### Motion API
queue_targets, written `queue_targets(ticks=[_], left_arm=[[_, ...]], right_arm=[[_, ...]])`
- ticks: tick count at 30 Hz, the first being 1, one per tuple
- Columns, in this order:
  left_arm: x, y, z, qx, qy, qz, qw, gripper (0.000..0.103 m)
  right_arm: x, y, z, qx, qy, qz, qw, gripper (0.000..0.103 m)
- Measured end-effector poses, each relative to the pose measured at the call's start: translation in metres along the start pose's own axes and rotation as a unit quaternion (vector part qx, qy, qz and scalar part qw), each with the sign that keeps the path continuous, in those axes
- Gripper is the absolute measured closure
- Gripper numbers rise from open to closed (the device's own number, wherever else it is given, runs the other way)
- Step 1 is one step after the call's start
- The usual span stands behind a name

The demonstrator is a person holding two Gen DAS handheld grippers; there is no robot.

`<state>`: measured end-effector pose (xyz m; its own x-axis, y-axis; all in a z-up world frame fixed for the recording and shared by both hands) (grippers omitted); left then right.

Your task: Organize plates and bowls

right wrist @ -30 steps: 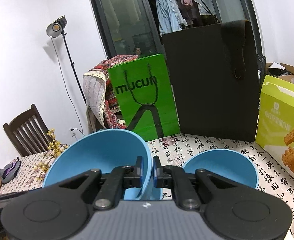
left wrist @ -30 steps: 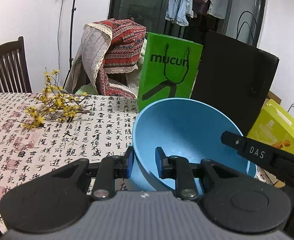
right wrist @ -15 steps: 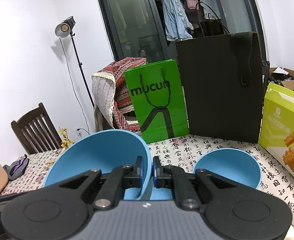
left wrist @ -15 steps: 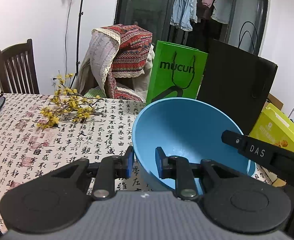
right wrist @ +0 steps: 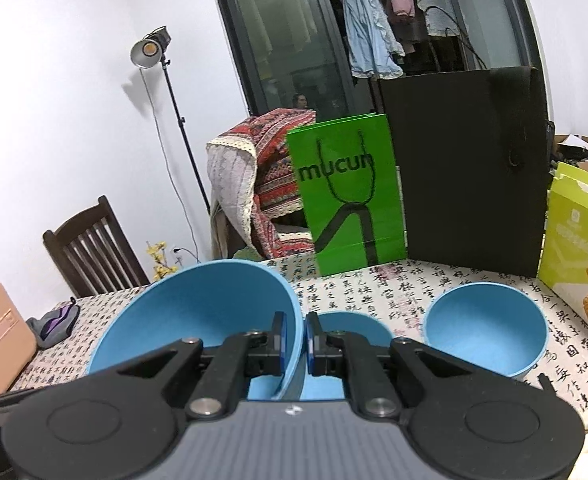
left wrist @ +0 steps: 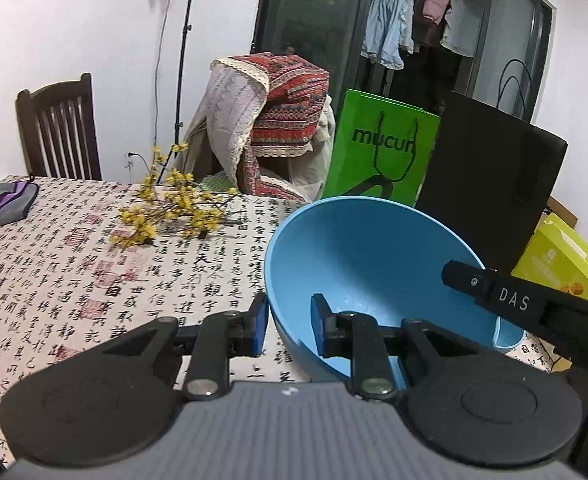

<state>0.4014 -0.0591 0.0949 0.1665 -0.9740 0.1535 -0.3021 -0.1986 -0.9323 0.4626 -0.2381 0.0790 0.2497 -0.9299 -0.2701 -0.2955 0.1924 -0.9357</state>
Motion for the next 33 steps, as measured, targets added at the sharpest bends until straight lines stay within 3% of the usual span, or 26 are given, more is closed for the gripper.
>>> queue_targets(ticks=[15,33], left_arm=[[-0.044,0.0,-0.023,0.0,-0.034,-0.019,0.9993,0.079],[-0.094,-0.005,-0.058,0.027,-0.066,-0.022,0.9972,0.08]], right_arm=[[-0.048,0.01,-0.003,-0.006,-0.034,-0.01,0.999,0.094],[-0.106,0.024,-0.017,-0.01,-0.071,-0.018,0.997,0.094]])
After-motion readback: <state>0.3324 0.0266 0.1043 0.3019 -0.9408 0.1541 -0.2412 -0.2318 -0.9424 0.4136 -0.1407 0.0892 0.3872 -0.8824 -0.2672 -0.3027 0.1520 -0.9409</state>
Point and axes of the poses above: each gripper's, at about its wrist camera, not at the fingertips, and z roughly the way its jaws point, x to its right, y to its underside, the point moved 2 cm from there along z, roughly the way its jaws point, and after that the axes turned 14 degrees about x, right-handed, at the moved point
